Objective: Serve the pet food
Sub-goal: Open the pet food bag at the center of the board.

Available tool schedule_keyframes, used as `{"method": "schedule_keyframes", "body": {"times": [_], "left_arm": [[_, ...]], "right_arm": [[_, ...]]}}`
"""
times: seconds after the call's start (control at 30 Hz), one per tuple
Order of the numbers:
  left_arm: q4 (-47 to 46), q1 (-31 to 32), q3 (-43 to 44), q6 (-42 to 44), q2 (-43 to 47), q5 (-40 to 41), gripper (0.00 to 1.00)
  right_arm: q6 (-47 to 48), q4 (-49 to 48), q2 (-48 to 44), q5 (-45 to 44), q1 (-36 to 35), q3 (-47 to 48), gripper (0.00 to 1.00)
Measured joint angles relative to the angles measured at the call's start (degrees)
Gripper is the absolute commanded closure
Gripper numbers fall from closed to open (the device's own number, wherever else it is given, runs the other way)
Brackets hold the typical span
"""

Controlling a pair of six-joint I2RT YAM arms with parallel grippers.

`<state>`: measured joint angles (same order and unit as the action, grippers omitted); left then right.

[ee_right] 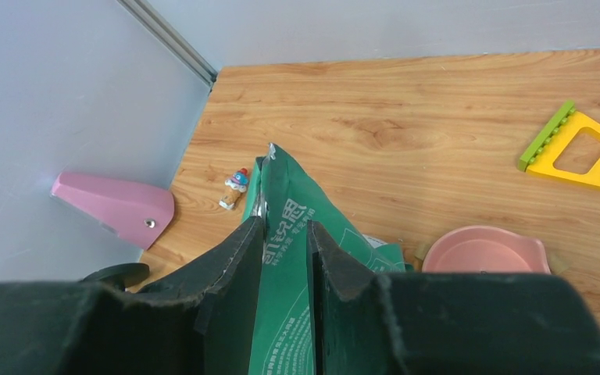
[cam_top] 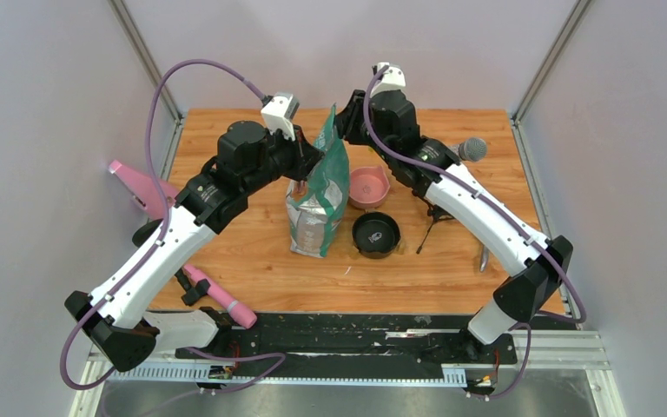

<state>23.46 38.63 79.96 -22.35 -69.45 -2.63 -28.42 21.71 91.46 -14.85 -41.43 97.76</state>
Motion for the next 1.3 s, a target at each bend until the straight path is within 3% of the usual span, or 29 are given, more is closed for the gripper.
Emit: {"method": "schedule_keyframes", "body": {"times": [0.77,1.0,1.3], "left_arm": [[0.0,0.3,0.0,0.2,-0.1,0.2,1.0],[-0.1,0.3,0.0,0.6,-0.2,0.2,1.0],[-0.2,0.3,0.0,0.8,-0.4,0.1,1.0]], "right_arm": [[-1.6,0.0,2.1,2.6,0.5,2.2,0.73],[-4.4,-0.1,3.1,7.5,2.4,3.0,0.71],[-7.4,-0.1,5.4,14.1,3.9,5.1,0.8]]}}
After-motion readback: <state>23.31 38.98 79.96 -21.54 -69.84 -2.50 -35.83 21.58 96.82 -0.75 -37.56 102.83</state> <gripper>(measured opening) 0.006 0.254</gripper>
